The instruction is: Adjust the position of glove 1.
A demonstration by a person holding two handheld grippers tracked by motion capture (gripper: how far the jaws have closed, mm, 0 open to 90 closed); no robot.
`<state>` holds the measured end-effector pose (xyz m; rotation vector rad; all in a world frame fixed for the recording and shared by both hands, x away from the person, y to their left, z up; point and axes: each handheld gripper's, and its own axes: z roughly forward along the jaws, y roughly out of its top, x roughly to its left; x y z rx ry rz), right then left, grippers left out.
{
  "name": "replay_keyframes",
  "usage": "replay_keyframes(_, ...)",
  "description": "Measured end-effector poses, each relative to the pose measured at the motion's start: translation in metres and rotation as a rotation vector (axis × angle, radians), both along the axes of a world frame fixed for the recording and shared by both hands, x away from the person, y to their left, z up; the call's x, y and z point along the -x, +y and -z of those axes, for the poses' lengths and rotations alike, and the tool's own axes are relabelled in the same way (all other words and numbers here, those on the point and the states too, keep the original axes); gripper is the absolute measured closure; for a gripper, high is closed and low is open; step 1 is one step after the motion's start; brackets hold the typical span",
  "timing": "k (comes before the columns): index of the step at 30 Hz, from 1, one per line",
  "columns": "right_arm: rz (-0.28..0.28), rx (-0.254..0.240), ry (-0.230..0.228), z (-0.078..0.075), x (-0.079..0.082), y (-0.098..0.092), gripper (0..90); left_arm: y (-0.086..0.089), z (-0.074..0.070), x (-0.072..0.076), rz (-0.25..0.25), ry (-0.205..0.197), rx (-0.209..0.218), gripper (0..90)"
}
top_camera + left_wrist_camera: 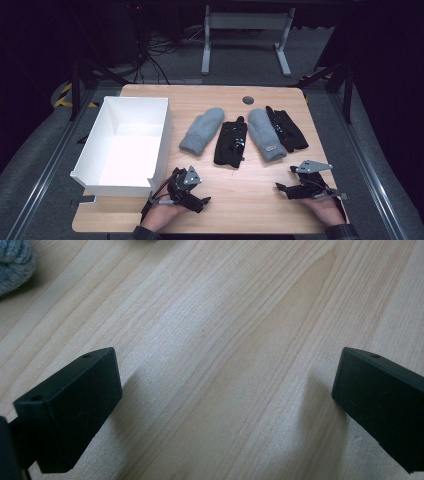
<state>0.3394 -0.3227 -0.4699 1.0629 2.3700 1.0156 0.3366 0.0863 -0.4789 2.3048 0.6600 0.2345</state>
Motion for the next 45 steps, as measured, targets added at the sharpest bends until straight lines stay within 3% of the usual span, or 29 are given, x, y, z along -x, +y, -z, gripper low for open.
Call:
replay_keyframes(8,-0.003,0.004,0.001,0.000,0.000,0.000,13.0,-0.001,0.000,0.000,-0.004,0.002,-0.002,0.0)
replay_keyframes(12,0.019,0.033,0.000,-0.006,-0.002,-0.001,15.3,-0.001,0.000,0.000,-0.002,0.000,-0.001,0.0)
replay_keyframes(22,0.037,-0.012,-0.011,-0.023,-0.016,0.002,16.2,-0.003,0.000,-0.002,-0.013,0.000,-0.004,0.0)
replay_keyframes(33,0.046,-0.036,-0.044,-0.044,-0.049,0.017,18.2,-0.005,0.000,-0.004,-0.010,0.000,-0.001,0.0)
replay_keyframes(45,0.065,-0.046,-0.042,-0.046,-0.090,0.031,19.4,-0.005,0.000,-0.003,-0.016,0.000,0.001,0.0)
